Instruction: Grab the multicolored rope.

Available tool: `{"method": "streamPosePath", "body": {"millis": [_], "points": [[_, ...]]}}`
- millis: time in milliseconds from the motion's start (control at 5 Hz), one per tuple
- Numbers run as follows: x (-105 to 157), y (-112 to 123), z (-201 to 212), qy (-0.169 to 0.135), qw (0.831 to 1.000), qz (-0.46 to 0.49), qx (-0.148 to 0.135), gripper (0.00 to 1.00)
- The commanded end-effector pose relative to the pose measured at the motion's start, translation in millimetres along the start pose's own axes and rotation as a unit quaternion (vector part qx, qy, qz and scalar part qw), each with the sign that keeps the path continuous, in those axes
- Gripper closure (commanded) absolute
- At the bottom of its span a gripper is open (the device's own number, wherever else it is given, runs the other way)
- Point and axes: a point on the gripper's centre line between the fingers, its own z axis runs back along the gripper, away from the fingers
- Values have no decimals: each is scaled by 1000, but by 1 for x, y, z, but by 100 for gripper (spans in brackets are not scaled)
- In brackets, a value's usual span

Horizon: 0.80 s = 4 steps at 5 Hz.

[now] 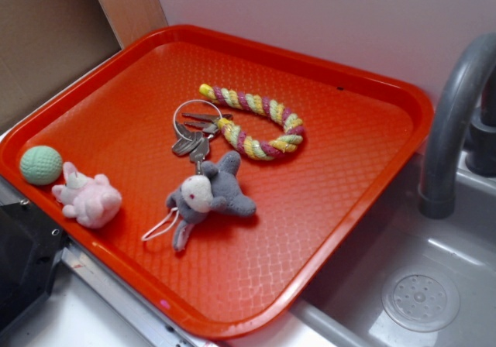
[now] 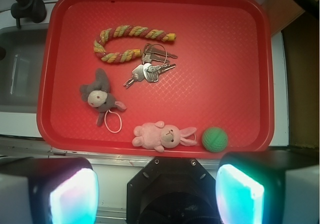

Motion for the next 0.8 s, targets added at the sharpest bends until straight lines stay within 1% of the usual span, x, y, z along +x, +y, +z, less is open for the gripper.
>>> {"method": "streamPosePath", "body": {"millis": [0, 200, 400, 600], "points": [[0, 0, 0, 0, 1000, 0, 0, 0], [19, -4, -14, -9, 998, 65, -4, 0], [39, -3, -28, -25, 990, 137, 0, 0], [58, -6, -43, -49, 985, 167, 8, 0]]}}
